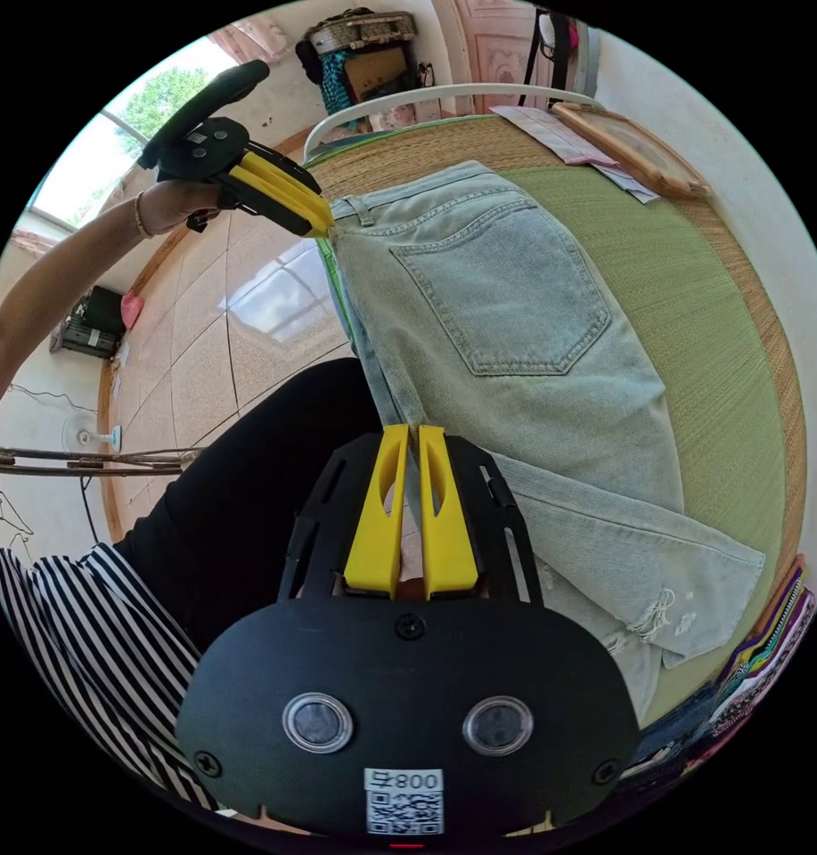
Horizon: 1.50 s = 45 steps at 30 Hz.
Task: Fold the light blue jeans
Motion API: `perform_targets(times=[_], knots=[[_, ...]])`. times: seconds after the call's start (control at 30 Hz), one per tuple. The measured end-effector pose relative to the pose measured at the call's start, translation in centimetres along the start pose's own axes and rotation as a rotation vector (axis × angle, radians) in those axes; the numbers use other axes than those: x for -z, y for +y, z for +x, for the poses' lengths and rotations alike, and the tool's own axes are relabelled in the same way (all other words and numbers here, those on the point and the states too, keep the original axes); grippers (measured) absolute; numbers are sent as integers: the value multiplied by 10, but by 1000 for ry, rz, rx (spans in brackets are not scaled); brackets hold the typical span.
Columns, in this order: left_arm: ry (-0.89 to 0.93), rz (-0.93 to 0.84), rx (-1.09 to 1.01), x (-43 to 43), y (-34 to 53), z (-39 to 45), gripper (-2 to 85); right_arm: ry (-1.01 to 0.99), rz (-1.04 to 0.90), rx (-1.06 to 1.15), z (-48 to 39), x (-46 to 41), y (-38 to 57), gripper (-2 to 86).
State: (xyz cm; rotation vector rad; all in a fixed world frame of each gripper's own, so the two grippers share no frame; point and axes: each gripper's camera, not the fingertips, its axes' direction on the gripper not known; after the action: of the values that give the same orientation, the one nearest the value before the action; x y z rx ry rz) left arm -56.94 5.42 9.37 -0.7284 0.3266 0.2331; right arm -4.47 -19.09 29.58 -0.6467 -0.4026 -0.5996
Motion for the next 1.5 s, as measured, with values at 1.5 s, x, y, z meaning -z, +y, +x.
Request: perform_targets(times=[1.5], knots=[[243,227,423,-171,98,-45,2,-82,92,-230,46,-12,39,5]])
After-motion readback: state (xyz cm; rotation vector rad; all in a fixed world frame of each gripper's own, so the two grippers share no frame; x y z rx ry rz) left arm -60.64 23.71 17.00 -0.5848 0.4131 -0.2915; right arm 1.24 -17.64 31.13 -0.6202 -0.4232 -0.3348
